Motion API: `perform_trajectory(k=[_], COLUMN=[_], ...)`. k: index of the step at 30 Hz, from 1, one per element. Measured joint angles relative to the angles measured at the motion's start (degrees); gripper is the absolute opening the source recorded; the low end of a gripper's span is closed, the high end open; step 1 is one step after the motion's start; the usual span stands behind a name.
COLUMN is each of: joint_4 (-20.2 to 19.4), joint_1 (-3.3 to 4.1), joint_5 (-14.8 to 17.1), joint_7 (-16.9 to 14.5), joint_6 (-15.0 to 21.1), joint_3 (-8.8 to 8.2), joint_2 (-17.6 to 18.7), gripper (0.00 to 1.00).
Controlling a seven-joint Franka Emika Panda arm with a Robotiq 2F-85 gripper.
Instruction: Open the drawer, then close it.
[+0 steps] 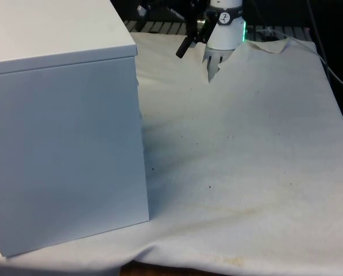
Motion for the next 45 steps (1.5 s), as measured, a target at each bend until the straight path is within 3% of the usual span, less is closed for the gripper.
perform_trajectory(k=[12,38,40,41,45], joint_4=[0.1,0.9,0.9,1.0,1.1], joint_1=[-0.06,-0.80,-0.86,-0.86,-0.86], joint_5=[0.0,0.0,0.0,0.0,-0.1], joint_7=[-1.9,-2.8,-2.6,-2.6,-2.5], joint_6=[0.9,3.9,4.2,4.2,4.2], joint_3=[-0.92,-2.41,-2.58,-2.64,-2.75], joint_2=[0.2,3.8,4.1,4.4,4.5], gripper=[1.00,1.00,0.94,0.84,0.62])
